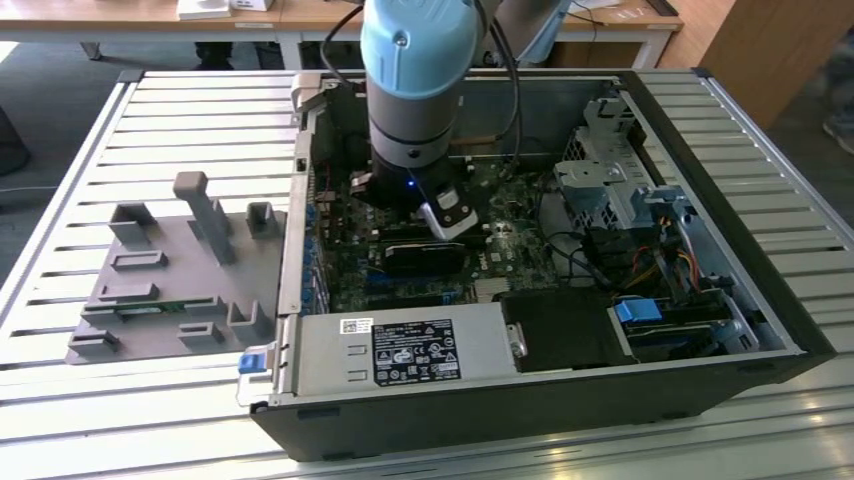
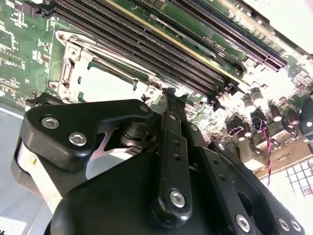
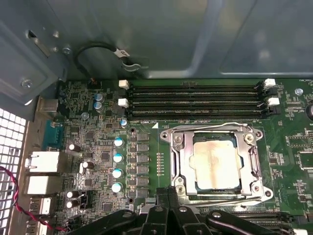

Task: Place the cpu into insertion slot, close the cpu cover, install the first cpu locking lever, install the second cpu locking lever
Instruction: 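Install the second cpu locking lever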

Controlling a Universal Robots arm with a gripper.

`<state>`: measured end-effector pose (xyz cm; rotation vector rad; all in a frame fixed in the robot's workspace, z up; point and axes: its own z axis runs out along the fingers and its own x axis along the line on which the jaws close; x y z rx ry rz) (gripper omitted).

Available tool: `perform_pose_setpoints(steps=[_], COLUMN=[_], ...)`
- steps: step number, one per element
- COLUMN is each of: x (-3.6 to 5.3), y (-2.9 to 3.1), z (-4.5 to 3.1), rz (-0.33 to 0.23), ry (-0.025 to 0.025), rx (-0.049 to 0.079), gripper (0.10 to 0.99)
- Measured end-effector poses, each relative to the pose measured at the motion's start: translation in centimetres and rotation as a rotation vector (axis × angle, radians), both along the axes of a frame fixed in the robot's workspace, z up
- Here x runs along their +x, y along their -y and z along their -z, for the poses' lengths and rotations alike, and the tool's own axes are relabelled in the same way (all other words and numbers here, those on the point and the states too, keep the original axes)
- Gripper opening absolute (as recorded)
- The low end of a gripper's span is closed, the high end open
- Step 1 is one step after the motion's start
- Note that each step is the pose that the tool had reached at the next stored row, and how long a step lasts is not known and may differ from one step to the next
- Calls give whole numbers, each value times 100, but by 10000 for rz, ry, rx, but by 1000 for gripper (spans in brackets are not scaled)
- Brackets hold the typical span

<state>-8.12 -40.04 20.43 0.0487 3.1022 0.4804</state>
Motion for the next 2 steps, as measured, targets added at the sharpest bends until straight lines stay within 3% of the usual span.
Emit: perform_pose_setpoints(steps=[2], x=[0], y=[0], z=[-8], rz=[0], ry=[0], rx=[1], gripper=[118])
